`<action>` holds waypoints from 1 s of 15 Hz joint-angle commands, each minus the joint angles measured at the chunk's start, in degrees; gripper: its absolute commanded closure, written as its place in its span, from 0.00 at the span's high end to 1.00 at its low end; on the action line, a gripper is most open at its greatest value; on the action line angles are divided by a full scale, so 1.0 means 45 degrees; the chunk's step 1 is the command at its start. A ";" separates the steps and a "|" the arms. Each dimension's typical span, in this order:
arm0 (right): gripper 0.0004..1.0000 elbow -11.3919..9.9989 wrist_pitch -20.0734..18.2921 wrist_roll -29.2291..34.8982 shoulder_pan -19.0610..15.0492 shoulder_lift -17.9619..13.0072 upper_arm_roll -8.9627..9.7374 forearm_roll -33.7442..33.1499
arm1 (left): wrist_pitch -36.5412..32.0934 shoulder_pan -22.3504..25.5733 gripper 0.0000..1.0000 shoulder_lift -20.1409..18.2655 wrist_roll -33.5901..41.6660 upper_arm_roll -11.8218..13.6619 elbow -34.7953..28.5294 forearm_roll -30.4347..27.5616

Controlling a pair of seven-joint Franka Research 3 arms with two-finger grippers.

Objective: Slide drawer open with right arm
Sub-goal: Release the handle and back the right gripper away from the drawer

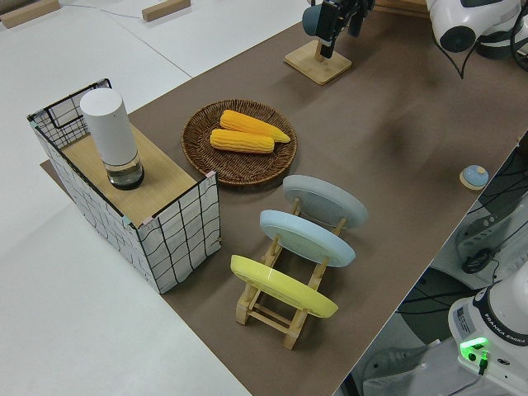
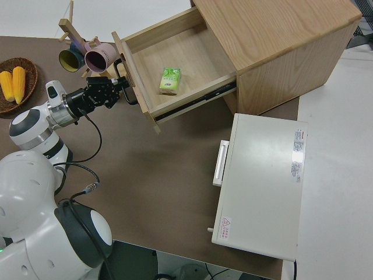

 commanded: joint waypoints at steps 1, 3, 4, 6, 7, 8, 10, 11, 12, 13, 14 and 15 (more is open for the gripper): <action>0.10 0.0401 -0.0609 -0.1003 0.0246 -0.0342 0.0004 -0.0372 | -0.0150 -0.0078 1.00 -0.0128 0.0095 0.0065 -0.0063 0.0145; 0.12 0.0401 -0.0609 -0.1003 0.0246 -0.0322 0.0004 -0.0372 | -0.0150 -0.0058 1.00 -0.0128 0.0095 0.0065 -0.0063 0.0145; 0.14 0.0401 -0.0590 -0.1003 0.0246 -0.0322 0.0004 -0.0372 | -0.0150 -0.0058 1.00 -0.0128 0.0095 0.0065 -0.0063 0.0145; 0.22 0.0401 -0.0609 -0.0984 0.0246 -0.0303 0.0004 -0.0372 | -0.0150 -0.0058 1.00 -0.0128 0.0095 0.0045 -0.0063 0.0145; 0.28 0.0401 -0.0609 -0.0926 0.0246 -0.0322 0.0004 -0.0372 | -0.0170 -0.0058 1.00 -0.0128 0.0095 0.0064 -0.0063 0.0145; 0.58 0.0401 -0.0590 -0.0886 0.0246 -0.0322 0.0004 -0.0372 | -0.0150 -0.0078 1.00 -0.0128 0.0095 0.0065 -0.0063 0.0145; 0.99 0.0421 -0.0492 -0.0770 0.0246 -0.0361 0.0004 -0.0353 | -0.0170 -0.0078 1.00 -0.0128 0.0095 0.0065 -0.0063 0.0145; 0.99 0.0440 -0.0472 -0.0517 0.0246 -0.0361 0.0004 -0.0295 | -0.0150 -0.0078 1.00 -0.0128 0.0095 0.0065 -0.0063 0.0145; 0.99 0.0498 -0.0453 -0.0148 0.0246 -0.0361 0.0004 -0.0120 | -0.0150 -0.0058 1.00 -0.0128 0.0095 0.0065 -0.0063 0.0145; 0.99 0.0499 -0.0414 0.0359 0.0246 -0.0381 0.0004 0.0094 | -0.0170 -0.0078 1.00 -0.0128 0.0095 0.0065 -0.0063 0.0145; 0.99 0.0499 -0.0414 0.0596 0.0246 -0.0381 0.0004 0.0135 | -0.0150 -0.0058 1.00 -0.0128 0.0095 0.0065 -0.0063 0.0145; 0.99 0.0499 -0.0414 0.0734 0.0246 -0.0381 0.0004 0.0135 | -0.0170 -0.0058 1.00 -0.0128 0.0095 0.0065 -0.0063 0.0145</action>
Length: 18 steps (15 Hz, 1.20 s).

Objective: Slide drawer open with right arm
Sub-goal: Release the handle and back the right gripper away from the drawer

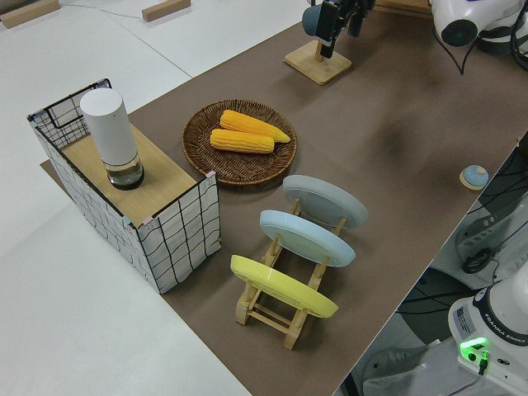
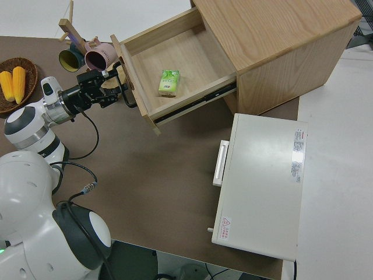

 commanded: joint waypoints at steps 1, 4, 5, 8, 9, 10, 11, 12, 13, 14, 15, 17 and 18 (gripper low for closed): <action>0.99 0.0168 -0.0213 0.0594 0.0179 -0.0217 0.0007 0.0201 | -0.0150 -0.0078 1.00 -0.0127 0.0095 0.0064 -0.0063 0.0145; 0.99 0.0168 0.0001 0.1198 0.0179 -0.0295 0.0007 0.0611 | -0.0169 -0.0058 1.00 -0.0127 0.0095 0.0064 -0.0063 0.0145; 0.99 0.0168 0.0080 0.1394 0.0179 -0.0315 0.0007 0.0709 | -0.0150 -0.0078 1.00 -0.0127 0.0095 0.0064 -0.0063 0.0145; 0.99 0.0168 0.0100 0.1513 0.0353 -0.0373 0.0026 0.1040 | -0.0169 -0.0078 1.00 -0.0127 0.0095 0.0064 -0.0063 0.0145; 0.99 0.0168 0.0100 0.1765 0.0470 -0.0393 0.0027 0.1293 | -0.0150 -0.0078 1.00 -0.0127 0.0095 0.0064 -0.0063 0.0145; 0.99 0.0187 0.0119 0.2057 0.0510 -0.0393 0.0065 0.1392 | -0.0150 -0.0078 1.00 -0.0127 0.0095 0.0064 -0.0063 0.0145; 0.99 0.0226 0.0119 0.2311 0.0511 -0.0393 0.0220 0.1606 | -0.0150 -0.0078 1.00 -0.0127 0.0095 0.0064 -0.0063 0.0145; 0.99 0.0265 0.0216 0.2546 0.0511 -0.0412 0.0377 0.1937 | -0.0150 -0.0059 1.00 -0.0147 0.0095 0.0064 -0.0063 0.0145; 0.99 0.0401 0.0372 0.2800 0.0511 -0.0509 0.0455 0.2365 | -0.0150 -0.0058 1.00 -0.0128 0.0095 0.0045 -0.0063 0.0145; 0.99 0.0731 0.0509 0.3034 0.0511 -0.0549 0.0476 0.2795 | -0.0150 -0.0058 1.00 -0.0127 0.0095 0.0064 -0.0063 0.0145; 0.99 0.1198 0.0529 0.3037 0.0530 -0.0549 0.0495 0.3399 | -0.0150 -0.0078 1.00 -0.0127 0.0095 0.0045 -0.0063 0.0145; 0.99 0.2330 0.0723 0.2900 0.0530 -0.0549 0.0476 0.4765 | -0.0150 -0.0058 1.00 -0.0127 0.0095 0.0045 -0.0063 0.0145; 0.99 0.2761 0.0880 0.2881 0.0511 -0.0549 0.0476 0.5565 | -0.0169 -0.0078 1.00 -0.0127 0.0095 0.0064 -0.0063 0.0145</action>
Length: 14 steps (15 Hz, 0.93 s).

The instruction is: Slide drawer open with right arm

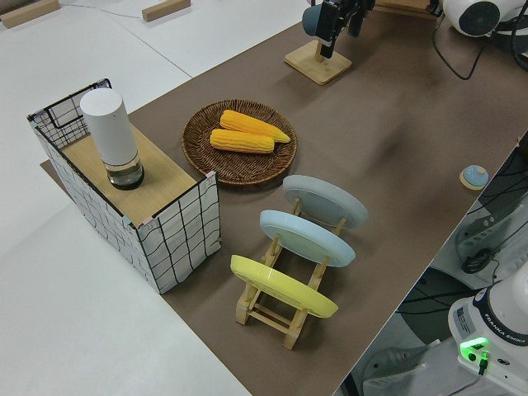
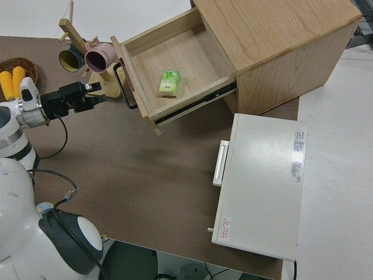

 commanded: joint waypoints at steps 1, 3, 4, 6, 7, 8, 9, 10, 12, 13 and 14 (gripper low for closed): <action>0.99 0.1832 0.0723 0.0048 -0.0093 -0.0135 -0.0061 0.2666 | -0.0150 -0.0059 1.00 -0.0127 0.0095 0.0064 -0.0063 0.0145; 0.99 0.2186 0.0900 0.0009 -0.0287 -0.0349 -0.0139 0.3605 | -0.0150 -0.0058 1.00 -0.0127 0.0076 0.0064 -0.0063 0.0145; 0.99 0.2245 0.1094 -0.0010 -0.0327 -0.0485 -0.0198 0.4055 | -0.0169 -0.0078 1.00 -0.0127 0.0095 0.0045 -0.0063 0.0145; 0.99 0.2285 0.1427 -0.0088 -0.0676 -0.0836 -0.0277 0.5031 | -0.0150 -0.0078 1.00 -0.0127 0.0095 0.0064 -0.0063 0.0145; 0.99 0.2285 0.1583 -0.0321 -0.0891 -0.1032 -0.0296 0.5538 | -0.0169 -0.0078 1.00 -0.0127 0.0095 0.0064 -0.0063 0.0145; 0.99 0.2285 0.1797 -0.0594 -0.1145 -0.1246 -0.0315 0.6066 | -0.0170 -0.0059 1.00 -0.0127 0.0095 0.0045 -0.0063 0.0145; 0.99 0.2285 0.1915 -0.0848 -0.1437 -0.1461 -0.0354 0.6709 | -0.0150 -0.0058 1.00 -0.0127 0.0095 0.0045 -0.0063 0.0145; 0.99 0.2285 0.2013 -0.1140 -0.1653 -0.1715 -0.0567 0.7411 | -0.0169 -0.0058 1.00 -0.0127 0.0095 0.0064 -0.0063 0.0145; 0.99 0.2285 0.2422 -0.1862 -0.1850 -0.2222 -0.1230 0.8934 | -0.0170 -0.0059 1.00 -0.0127 0.0095 0.0064 -0.0063 0.0145; 0.99 0.2285 0.2463 -0.2427 -0.1851 -0.2418 -0.1640 0.9522 | -0.0150 -0.0058 1.00 -0.0147 0.0095 0.0064 -0.0063 0.0145; 0.99 0.2285 0.2483 -0.3071 -0.1851 -0.2594 -0.2011 1.0031 | -0.0150 -0.0078 1.00 -0.0128 0.0095 0.0064 -0.0063 0.0145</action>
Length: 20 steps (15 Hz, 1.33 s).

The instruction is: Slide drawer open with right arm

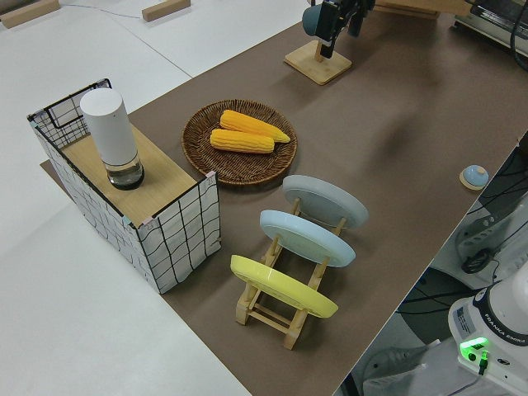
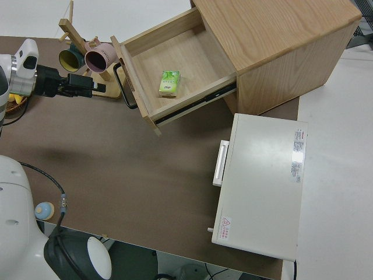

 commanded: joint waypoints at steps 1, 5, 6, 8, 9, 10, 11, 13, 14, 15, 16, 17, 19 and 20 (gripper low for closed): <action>0.99 -0.0154 0.0438 -0.2052 -0.0292 -0.0928 -0.1104 0.2195 | -0.0150 -0.0059 1.00 -0.0127 0.0095 0.0045 -0.0063 0.0145; 0.99 -0.0154 0.0672 -0.4181 -0.0604 -0.1553 -0.2666 0.4519 | -0.0150 -0.0059 1.00 -0.0127 0.0095 0.0064 -0.0063 0.0145; 0.99 -0.0154 0.0730 -0.4437 -0.0837 -0.1709 -0.3172 0.5434 | -0.0150 -0.0058 1.00 -0.0127 0.0095 0.0064 -0.0063 0.0145; 0.99 -0.0173 0.0731 -0.5002 -0.1170 -0.1905 -0.3644 0.6551 | -0.0150 -0.0078 1.00 -0.0147 0.0095 0.0064 -0.0063 0.0145; 0.99 -0.0174 0.0731 -0.5431 -0.1326 -0.1945 -0.3782 0.6943 | -0.0169 -0.0078 1.00 -0.0128 0.0095 0.0064 -0.0063 0.0145; 0.99 -0.0174 0.0731 -0.5938 -0.1502 -0.2023 -0.3938 0.7295 | -0.0150 -0.0059 1.00 -0.0127 0.0095 0.0064 -0.0063 0.0145; 0.99 -0.0174 0.0731 -0.6369 -0.1678 -0.2062 -0.4133 0.7569 | -0.0150 -0.0058 1.00 -0.0127 0.0095 0.0064 -0.0063 0.0145; 0.99 -0.0232 0.0712 -0.6957 -0.1738 -0.2121 -0.4581 0.7728 | -0.0150 -0.0059 1.00 -0.0127 0.0095 0.0064 -0.0063 0.0145; 0.99 -0.0252 0.0712 -0.7017 -0.1738 -0.2121 -0.4777 0.7728 | -0.0169 -0.0058 1.00 -0.0127 0.0095 0.0064 -0.0063 0.0145; 0.99 -0.0271 0.0712 -0.7018 -0.1738 -0.2121 -0.4914 0.7747 | -0.0150 -0.0058 1.00 -0.0127 0.0095 0.0064 -0.0063 0.0145; 0.99 -0.0291 0.0712 -0.7037 -0.1738 -0.2121 -0.5109 0.7767 | -0.0169 -0.0078 1.00 -0.0127 0.0095 0.0064 -0.0063 0.0145; 0.99 -0.0310 0.0673 -0.7095 -0.1738 -0.2121 -0.5343 0.7767 | -0.0150 -0.0078 1.00 -0.0127 0.0095 0.0064 -0.0063 0.0145; 0.99 -0.0330 0.0556 -0.7873 -0.1757 -0.2121 -0.5676 0.8097 | -0.0150 -0.0059 1.00 -0.0127 0.0095 0.0064 -0.0063 0.0145; 0.99 -0.0330 0.0536 -0.8186 -0.1757 -0.2121 -0.5871 0.8370 | -0.0150 -0.0058 1.00 -0.0127 0.0095 0.0064 -0.0063 0.0145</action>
